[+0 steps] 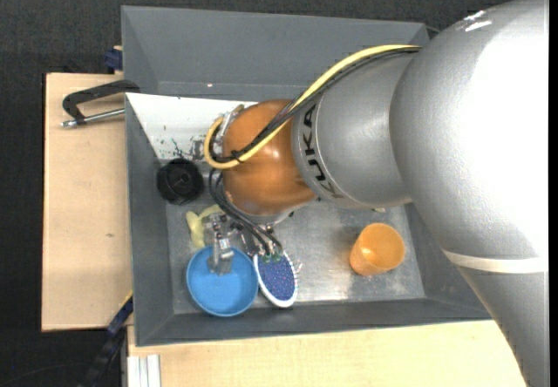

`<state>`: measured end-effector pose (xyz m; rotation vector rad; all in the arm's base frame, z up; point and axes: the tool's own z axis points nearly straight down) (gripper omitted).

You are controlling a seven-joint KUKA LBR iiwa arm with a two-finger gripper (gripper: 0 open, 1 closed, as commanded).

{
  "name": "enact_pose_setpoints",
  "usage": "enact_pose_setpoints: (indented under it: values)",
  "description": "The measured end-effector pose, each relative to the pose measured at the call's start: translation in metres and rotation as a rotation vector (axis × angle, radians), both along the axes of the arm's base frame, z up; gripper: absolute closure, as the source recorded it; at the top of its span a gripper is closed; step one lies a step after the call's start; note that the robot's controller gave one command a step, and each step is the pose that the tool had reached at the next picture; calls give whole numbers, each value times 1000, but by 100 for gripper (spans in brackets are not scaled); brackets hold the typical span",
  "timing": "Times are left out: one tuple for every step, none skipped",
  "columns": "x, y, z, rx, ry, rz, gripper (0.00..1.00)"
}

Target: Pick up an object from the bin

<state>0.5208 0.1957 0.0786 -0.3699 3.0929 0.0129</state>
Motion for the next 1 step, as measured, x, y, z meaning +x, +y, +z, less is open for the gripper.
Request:
enact_pose_setpoints:
  values:
    - [-11,-10,202,-5,11,-5,100]
